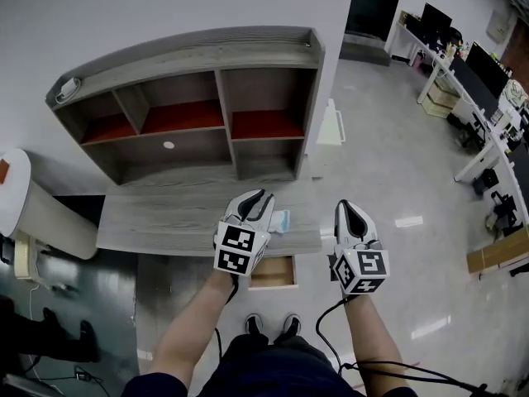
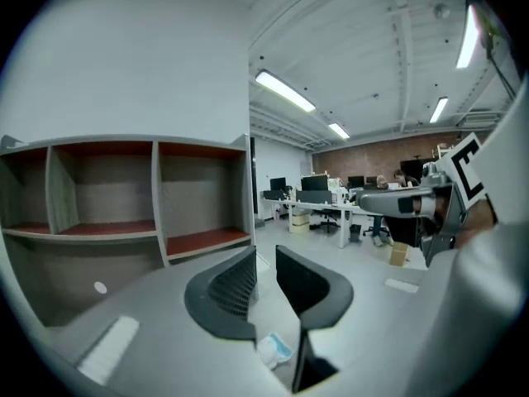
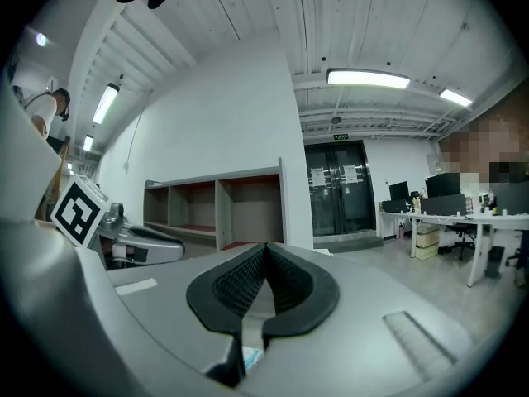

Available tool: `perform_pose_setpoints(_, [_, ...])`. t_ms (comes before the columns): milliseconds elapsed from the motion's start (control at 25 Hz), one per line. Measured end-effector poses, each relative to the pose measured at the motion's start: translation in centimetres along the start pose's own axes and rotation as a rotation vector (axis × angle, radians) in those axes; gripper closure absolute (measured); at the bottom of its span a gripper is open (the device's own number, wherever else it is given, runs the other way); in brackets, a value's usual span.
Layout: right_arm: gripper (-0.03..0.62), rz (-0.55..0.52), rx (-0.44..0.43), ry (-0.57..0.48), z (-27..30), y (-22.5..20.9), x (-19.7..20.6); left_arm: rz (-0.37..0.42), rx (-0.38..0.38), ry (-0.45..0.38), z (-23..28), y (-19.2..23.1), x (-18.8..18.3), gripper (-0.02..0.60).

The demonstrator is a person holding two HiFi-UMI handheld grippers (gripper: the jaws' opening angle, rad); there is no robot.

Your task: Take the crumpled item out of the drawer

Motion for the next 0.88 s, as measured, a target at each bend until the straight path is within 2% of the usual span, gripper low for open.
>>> perform_pose_setpoints(240, [0.588, 0.007, -0.042, -0.066, 0.4, 0.3, -2.2, -0.07, -0.049, -0.1, -2.5, -0.3, -2.4, 0.505])
perform_pose_setpoints(440, [0.588, 0.004, -0.075, -0.109, 0.8, 0.8, -3.7, -0.066, -0.093, -0.166, -4.3, 0.3, -4.4, 0.505])
perform_pose_setpoints(880, [0.588, 0.014, -0.094, -0.137, 0.1, 1.9, -4.2, -0.106, -0.134, -0.205, -6.3, 1.1, -4.8, 0.505])
Point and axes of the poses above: the fingertips, and each gripper's own axes: z forward along the fingers, y to its left, x out of its underside, the point moved 5 cm from there along -z, backward along the fingers, and after that the axes turned 14 degrees about -z, right-handed, at the moved point
